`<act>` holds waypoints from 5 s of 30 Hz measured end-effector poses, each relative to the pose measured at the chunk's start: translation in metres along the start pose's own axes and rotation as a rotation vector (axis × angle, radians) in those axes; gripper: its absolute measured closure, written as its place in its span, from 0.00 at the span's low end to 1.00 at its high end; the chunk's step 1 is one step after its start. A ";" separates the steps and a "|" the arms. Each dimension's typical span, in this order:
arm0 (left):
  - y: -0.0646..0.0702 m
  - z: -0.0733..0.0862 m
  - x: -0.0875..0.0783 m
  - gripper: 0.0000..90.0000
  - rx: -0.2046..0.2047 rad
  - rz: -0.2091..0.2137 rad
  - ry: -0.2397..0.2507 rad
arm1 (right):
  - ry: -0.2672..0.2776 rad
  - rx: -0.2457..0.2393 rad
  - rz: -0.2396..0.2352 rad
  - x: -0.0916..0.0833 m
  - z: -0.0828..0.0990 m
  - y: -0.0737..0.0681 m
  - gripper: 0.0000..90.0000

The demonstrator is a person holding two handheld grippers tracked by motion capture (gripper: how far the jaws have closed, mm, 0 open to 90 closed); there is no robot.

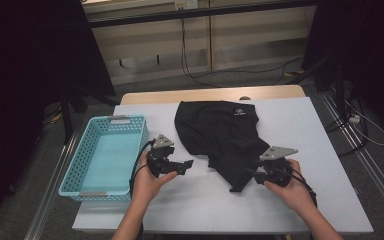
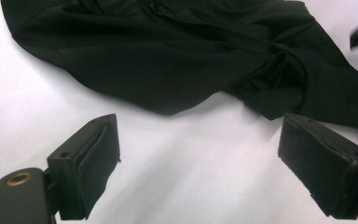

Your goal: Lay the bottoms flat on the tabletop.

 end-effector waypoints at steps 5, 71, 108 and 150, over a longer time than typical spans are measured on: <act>0.001 -0.001 0.002 0.14 0.007 0.002 -0.003 | -0.055 -0.095 0.028 0.012 0.004 -0.012 0.69; 0.002 -0.003 -0.003 0.14 0.008 -0.001 0.017 | -0.026 -0.126 -0.271 0.037 -0.022 -0.089 0.63; 0.027 -0.005 0.027 0.16 0.020 0.071 -0.006 | 0.082 0.048 0.035 -0.032 -0.008 0.026 1.00; 0.000 -0.004 0.000 0.97 -0.052 0.063 -0.046 | -0.047 0.184 0.123 -0.003 0.011 0.028 0.60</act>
Point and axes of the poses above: each handheld gripper's, and its own axes: x roughly forward along the jaws, z roughly out of its underside, y roughly to its right, the point moved 1 cm from there along x, roughly forward along the jaws, and after that the axes turned 11 degrees about x, right-handed, at the moved point
